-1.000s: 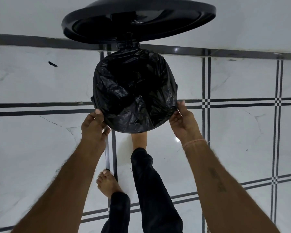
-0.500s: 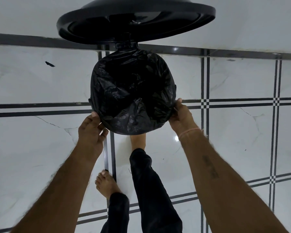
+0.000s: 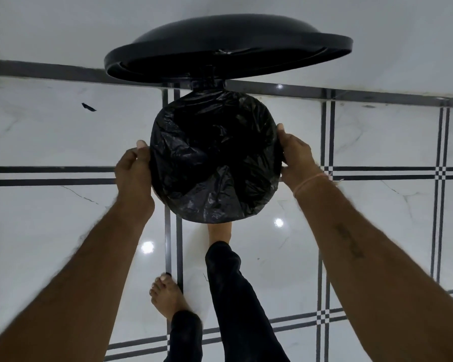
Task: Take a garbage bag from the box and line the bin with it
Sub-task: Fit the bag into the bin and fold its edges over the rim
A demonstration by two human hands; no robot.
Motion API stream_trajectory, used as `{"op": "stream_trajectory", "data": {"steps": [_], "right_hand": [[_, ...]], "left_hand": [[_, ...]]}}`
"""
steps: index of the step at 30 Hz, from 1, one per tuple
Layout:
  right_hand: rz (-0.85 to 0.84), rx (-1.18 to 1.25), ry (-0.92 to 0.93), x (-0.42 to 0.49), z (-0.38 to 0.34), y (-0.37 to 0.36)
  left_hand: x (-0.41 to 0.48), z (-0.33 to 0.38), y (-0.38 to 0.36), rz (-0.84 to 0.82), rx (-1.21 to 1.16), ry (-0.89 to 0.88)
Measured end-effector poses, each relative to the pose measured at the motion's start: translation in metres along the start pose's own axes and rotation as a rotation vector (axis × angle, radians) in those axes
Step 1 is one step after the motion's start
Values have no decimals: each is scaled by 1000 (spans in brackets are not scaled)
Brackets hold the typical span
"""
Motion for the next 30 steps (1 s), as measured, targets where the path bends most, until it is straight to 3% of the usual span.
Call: {"op": "stream_trajectory", "data": {"steps": [3, 6, 10, 19, 24, 30], "right_hand": [[1, -43, -106, 15, -6, -3], [-30, -117, -41, 26, -20, -9], [-203, -174, 82, 26, -49, -32], [-257, -323, 50, 52, -68, -44], [-326, -279, 57, 54, -66, -41], [-152, -130, 100, 45, -64, -31]], "left_hand": [[14, 2, 1, -36, 72, 99], [20, 14, -5, -96, 138, 127], [28, 44, -33, -162, 197, 117], [59, 58, -56, -208, 277, 211], [50, 53, -51, -296, 241, 256], [48, 50, -42, -139, 168, 211]]}}
Point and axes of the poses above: each hand's wrist, its own x-axis towards the middle knuckle, its own y-axis out of the back of the hand, z = x × y, the point moved 6 cm from there along x, towards the middle knuckle, and after that the axes turned 6 degrees about -x, right-handed, at the moved point
